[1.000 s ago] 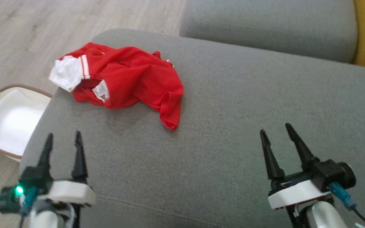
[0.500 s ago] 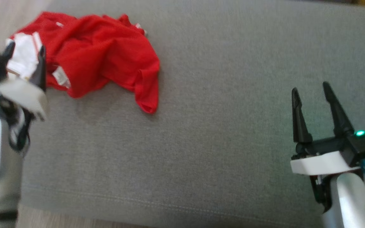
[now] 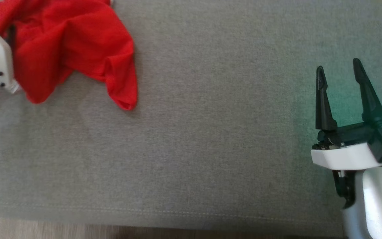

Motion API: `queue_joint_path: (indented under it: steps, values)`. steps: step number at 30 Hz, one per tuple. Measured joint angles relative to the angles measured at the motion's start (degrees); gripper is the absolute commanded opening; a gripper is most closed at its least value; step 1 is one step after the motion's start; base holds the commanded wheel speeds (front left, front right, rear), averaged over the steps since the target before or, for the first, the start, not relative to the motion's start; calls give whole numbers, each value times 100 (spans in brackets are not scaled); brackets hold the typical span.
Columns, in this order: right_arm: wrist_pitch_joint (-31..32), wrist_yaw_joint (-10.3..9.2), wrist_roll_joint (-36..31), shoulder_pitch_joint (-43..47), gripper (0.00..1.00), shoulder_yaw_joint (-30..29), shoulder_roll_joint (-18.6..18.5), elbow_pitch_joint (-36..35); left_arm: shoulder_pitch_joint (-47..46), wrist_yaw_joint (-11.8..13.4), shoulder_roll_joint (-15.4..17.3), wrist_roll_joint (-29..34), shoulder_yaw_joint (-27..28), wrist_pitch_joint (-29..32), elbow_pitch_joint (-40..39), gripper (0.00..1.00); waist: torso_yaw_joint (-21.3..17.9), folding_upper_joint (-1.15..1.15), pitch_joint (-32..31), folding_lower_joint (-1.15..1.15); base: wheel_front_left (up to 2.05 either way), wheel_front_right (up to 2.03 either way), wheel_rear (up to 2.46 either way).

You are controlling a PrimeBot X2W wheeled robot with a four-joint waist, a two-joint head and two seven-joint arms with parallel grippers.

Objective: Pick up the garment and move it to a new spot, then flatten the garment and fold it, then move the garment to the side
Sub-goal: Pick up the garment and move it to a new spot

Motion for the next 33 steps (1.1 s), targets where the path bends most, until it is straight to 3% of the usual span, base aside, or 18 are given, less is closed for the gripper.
queue_joint_path:
  steps: [4, 12, 13, 14, 21, 33]
  values:
    - [14, 0, -40, -2, 100, -15, 0, -33, -318, 0, 169, -10, -170, 7, 445, 100, -164, 0, 239, 0, 0, 0, 0]
    - [13, 0, -40, -64, 100, -19, -1, -48, -694, 2, 157, -45, -201, -25, 1112, 100, -305, 0, 438, 0, 0, 0, 0]
    - [13, 0, -40, -98, 100, -20, -1, -51, -730, 9, 153, -65, -201, -38, 1173, 20, -316, 0, 449, 0, 0, 0, 0]
    - [13, 0, -40, -125, 100, -20, -1, -53, -747, 10, 152, -77, -202, -111, 1200, 0, -324, 0, 457, 0, 0, 0, 0]
    - [-15, 0, -19, -135, 100, 13, -1, 83, -973, 255, 121, 47, -260, -801, 1448, 0, -309, 0, 298, 0, 0, 0, 0]
    - [-123, 0, 264, -59, 100, 120, -1, 532, -1264, 502, 244, 334, -441, -1778, 1481, 0, -268, 0, -543, 0, 0, 0, 0]
